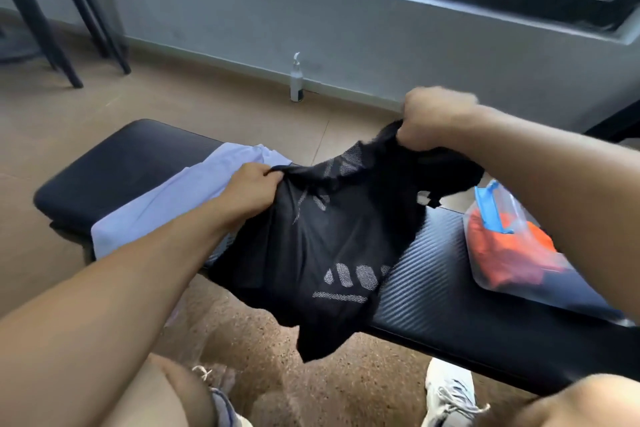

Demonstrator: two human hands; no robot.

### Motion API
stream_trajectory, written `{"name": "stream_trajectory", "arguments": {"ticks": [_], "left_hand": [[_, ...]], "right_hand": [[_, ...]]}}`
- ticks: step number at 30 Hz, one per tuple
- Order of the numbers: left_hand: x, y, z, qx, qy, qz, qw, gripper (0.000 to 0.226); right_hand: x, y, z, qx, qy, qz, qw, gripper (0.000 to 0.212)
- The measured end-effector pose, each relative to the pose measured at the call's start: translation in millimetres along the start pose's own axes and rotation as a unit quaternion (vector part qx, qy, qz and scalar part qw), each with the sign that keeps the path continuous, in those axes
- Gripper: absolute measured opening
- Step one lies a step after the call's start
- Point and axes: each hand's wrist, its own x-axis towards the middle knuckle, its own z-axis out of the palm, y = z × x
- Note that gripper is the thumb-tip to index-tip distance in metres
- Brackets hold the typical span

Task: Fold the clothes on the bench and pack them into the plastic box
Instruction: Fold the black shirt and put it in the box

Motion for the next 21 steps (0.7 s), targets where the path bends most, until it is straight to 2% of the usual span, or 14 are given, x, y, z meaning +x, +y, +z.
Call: {"name": "stream_trajectory", "arguments": {"ticks": [1,2,4,5,6,8,9,11,13,15,18,19,21], "left_hand": [[2,0,0,-0.060,0.003,-0.021,0.998,0.031],[5,-2,0,-0.135,-0.007,-0.047,0.990,0.030],[10,-3,-1,-0.248,-0.045,-0.089,0.964,0.025],[9,-3,-3,-0.260,-0.064,-0.093,0.959,0.020],[9,-4,-5,-0.240,-0.076,-0.091,0.963,0.023],[12,-10,-13,-0.121,-0.045,-0.058,0.990,0.049],[10,-13,-19,-0.037,-0.018,-0.034,0.999,0.052],[-2,-16,-33,0.099,-0.002,-0.004,0.995,0.040],[-18,-16,-43,0.184,-0.048,-0.007,0.982,0.037],[-38,-13,-46,0.274,-0.115,-0.011,0.955,0.046],[-58,-17,-43,0.367,-0.185,-0.032,0.911,0.061],[-61,-21,-41,0.381,-0.195,-0.039,0.903,0.061],[-63,-28,-37,0.402,-0.201,-0.038,0.893,0.053]], "right_hand": [[-9,-15,4,0.055,-0.066,-0.037,0.996,0.030],[-19,-29,10,0.141,-0.155,-0.069,0.976,0.034],[-41,-56,22,0.298,-0.313,-0.115,0.894,0.039],[-49,-65,30,0.329,-0.346,-0.139,0.867,0.046],[-57,-72,41,0.327,-0.345,-0.169,0.864,0.053],[-65,-76,65,0.256,-0.269,-0.217,0.903,0.062],[-70,-74,76,0.230,-0.227,-0.224,0.919,0.061],[-80,-68,93,0.239,-0.193,-0.205,0.929,0.058],[-92,-63,108,0.249,-0.188,-0.199,0.929,0.065],[-105,-64,121,0.238,-0.171,-0.229,0.928,0.072],[-121,-74,137,0.210,-0.105,-0.269,0.934,0.080],[-124,-79,142,0.194,-0.085,-0.276,0.937,0.075],[-127,-88,149,0.177,-0.047,-0.277,0.943,0.050]]}}
